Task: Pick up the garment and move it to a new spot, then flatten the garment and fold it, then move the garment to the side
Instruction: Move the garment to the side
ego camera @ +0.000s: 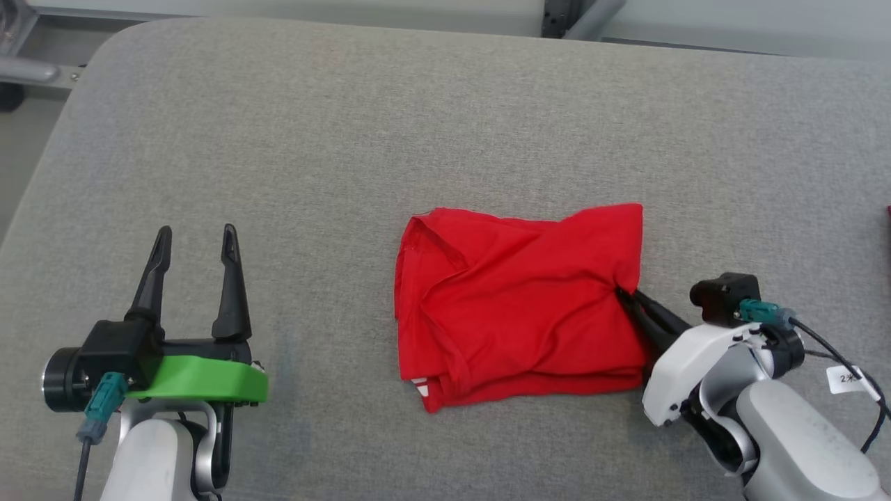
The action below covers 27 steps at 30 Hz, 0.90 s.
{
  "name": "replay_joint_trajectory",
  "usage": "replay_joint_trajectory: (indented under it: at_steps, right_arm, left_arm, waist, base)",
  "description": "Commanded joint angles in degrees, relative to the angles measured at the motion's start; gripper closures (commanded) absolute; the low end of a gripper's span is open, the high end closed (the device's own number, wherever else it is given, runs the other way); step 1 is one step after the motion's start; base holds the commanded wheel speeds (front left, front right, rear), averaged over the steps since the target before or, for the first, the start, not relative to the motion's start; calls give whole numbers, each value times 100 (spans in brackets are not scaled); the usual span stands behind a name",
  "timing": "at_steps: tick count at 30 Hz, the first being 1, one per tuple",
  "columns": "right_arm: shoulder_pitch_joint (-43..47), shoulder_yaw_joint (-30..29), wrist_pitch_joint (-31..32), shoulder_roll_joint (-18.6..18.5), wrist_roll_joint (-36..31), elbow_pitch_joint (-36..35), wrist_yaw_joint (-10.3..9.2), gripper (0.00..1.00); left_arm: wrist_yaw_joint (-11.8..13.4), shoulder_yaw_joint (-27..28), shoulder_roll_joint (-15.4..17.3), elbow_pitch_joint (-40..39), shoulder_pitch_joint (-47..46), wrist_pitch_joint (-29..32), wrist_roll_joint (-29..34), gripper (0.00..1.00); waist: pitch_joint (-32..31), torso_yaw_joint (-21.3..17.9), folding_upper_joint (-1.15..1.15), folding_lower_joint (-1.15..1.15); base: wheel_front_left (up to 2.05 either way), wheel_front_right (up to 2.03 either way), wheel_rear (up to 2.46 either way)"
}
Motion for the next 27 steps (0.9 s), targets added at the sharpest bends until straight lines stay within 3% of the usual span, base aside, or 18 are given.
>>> replay_joint_trajectory:
  at_steps: [1,14,20,27]
  right_arm:
    - [-107,32,-12,-107,-26,-177,-4,100]
    - [54,-269,448,-1575,-1289,-2192,-7,100]
    - [-3,-427,503,-1693,-1313,-2491,-7,100]
    - [-927,158,184,-1906,-1197,-2262,-8,100]
  left_arm:
    - [24,37,46,-35,-82,-31,-31,0]
    - [70,125,269,-493,-255,48,39,0]
    - [97,123,395,-659,-388,200,82,0]
    - [43,60,579,-873,-657,442,172,0]
  waist:
    - [71,-240,0,0]
    - [529,-1847,0,0]
    - [792,-2505,0,0]
    - [1241,-3000,0,0]
  base:
    - [0,0,0]
    - [0,0,0]
    - [0,0,0]
    - [0,0,0]
